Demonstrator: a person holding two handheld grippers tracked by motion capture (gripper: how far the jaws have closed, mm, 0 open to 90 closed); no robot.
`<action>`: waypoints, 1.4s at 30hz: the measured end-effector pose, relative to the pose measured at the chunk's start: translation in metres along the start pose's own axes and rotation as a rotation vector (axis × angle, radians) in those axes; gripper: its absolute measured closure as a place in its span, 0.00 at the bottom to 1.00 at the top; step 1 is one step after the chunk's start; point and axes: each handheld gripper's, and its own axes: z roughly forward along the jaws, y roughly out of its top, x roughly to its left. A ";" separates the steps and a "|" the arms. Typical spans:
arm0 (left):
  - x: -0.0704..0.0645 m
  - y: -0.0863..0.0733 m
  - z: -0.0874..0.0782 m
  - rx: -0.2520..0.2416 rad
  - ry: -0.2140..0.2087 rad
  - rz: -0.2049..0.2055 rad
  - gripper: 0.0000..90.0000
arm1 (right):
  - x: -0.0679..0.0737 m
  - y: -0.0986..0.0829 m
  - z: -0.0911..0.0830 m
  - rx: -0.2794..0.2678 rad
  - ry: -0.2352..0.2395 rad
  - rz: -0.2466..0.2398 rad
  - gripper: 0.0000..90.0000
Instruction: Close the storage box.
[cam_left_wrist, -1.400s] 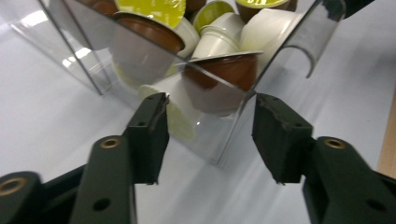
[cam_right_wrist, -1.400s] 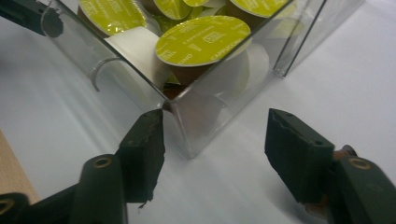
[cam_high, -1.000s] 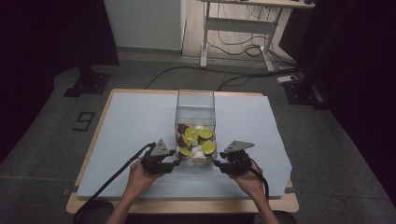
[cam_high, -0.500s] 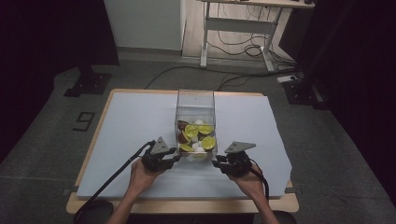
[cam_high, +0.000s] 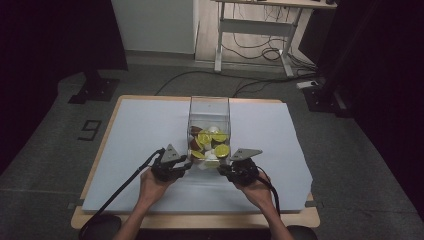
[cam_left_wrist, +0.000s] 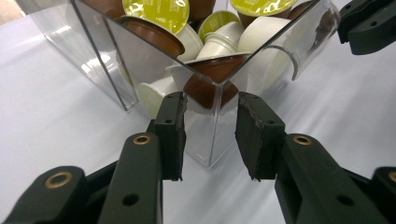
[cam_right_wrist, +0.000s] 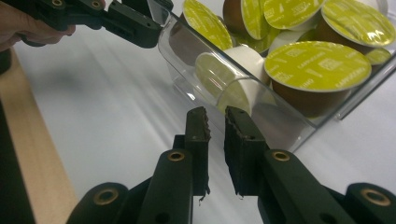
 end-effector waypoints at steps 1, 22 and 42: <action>0.000 0.000 0.001 0.001 0.003 0.000 0.70 | 0.001 0.001 0.001 -0.001 -0.005 -0.005 0.88; 0.006 -0.005 0.004 0.022 -0.012 -0.029 0.54 | 0.002 0.015 0.014 -0.010 -0.051 -0.025 0.91; 0.020 -0.023 0.008 0.055 -0.108 -0.123 0.09 | -0.012 0.022 0.023 -0.008 -0.083 0.021 0.91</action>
